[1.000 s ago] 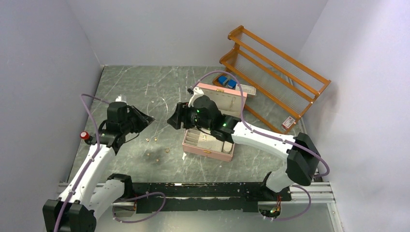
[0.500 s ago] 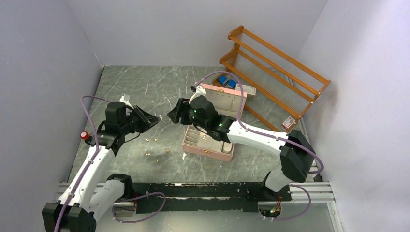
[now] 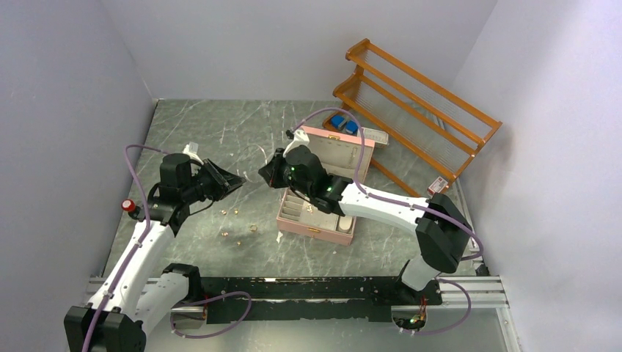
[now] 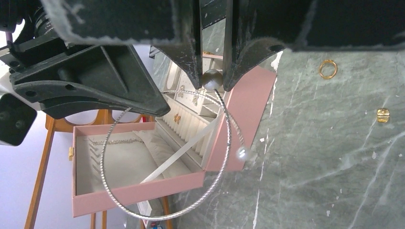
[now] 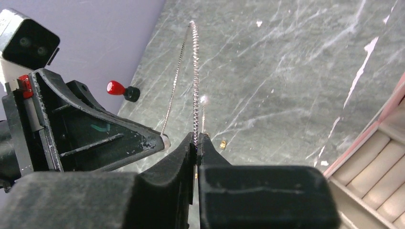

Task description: Organize the mixed jewelry

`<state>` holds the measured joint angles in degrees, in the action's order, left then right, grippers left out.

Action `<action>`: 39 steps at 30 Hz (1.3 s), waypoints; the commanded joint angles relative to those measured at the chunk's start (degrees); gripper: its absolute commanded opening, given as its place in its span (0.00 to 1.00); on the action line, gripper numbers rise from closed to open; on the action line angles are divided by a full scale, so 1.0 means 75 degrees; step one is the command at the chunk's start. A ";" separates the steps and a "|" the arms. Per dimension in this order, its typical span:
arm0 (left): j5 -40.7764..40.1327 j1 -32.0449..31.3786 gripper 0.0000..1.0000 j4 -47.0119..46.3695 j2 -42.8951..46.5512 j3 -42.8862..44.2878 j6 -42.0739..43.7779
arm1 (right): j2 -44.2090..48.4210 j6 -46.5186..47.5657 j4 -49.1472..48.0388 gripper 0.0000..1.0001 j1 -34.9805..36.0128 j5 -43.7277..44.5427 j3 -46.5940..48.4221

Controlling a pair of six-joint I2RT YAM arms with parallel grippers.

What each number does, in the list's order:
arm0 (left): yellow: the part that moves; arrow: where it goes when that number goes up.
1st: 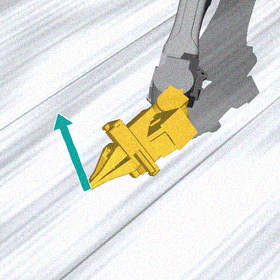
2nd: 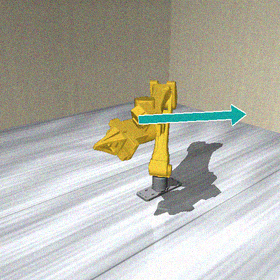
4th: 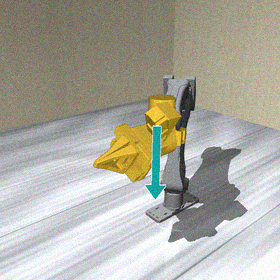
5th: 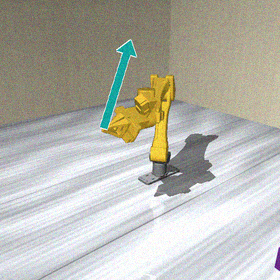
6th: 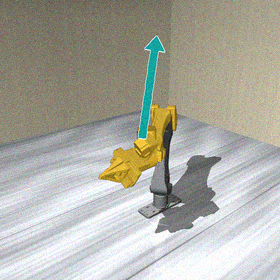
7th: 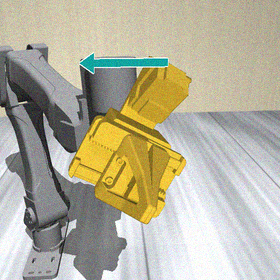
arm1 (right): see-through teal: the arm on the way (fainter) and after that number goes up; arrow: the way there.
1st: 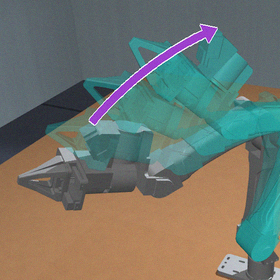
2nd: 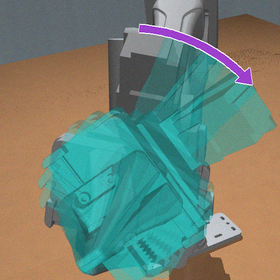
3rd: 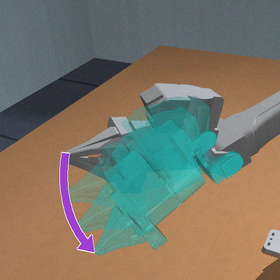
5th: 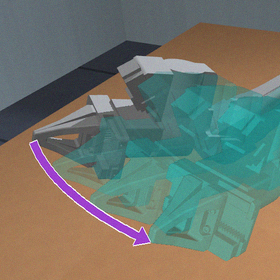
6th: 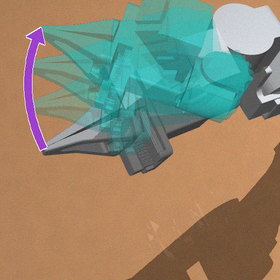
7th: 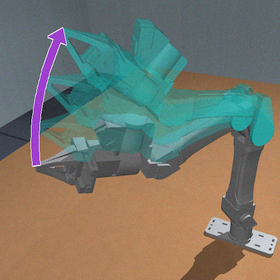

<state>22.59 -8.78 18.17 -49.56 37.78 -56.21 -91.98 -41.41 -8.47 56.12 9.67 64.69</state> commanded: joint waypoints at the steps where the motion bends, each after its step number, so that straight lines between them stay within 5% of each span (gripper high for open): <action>1: 0.0373 0.0057 0.10 -0.0364 0.0014 0.0131 0.0082 | 0.0268 0.0448 -0.0639 0.02 0.0033 0.0218 -0.0032; 6: 0.0432 0.0057 0.27 -0.0444 0.0122 0.0193 0.0464 | 0.0571 0.1172 -0.0772 0.00 -0.0044 -0.0137 -0.0082; 12: 0.0631 0.0057 0.75 -0.0304 0.0025 0.0614 0.1164 | 0.1140 0.1899 -0.0807 0.00 -0.0243 -0.0905 -0.0244; 15: 0.0898 0.0057 0.87 -0.0539 0.0034 0.0799 0.1472 | 0.1537 0.2324 -0.0546 0.00 -0.0389 -0.1442 -0.0282; 26: 0.2410 0.0057 0.89 -0.2297 0.0177 0.0639 0.1525 | 0.3094 0.3567 0.0548 0.00 -0.1595 -0.4467 -0.0972; 39: 0.2601 -0.0703 0.86 -0.4905 -0.0812 -0.0278 0.0455 | 0.3580 0.3510 0.1020 0.00 -0.2271 -0.3917 -0.1702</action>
<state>42.02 -10.52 -9.61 -52.93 36.27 -50.61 -66.24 -14.37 -1.19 40.18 -22.11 53.67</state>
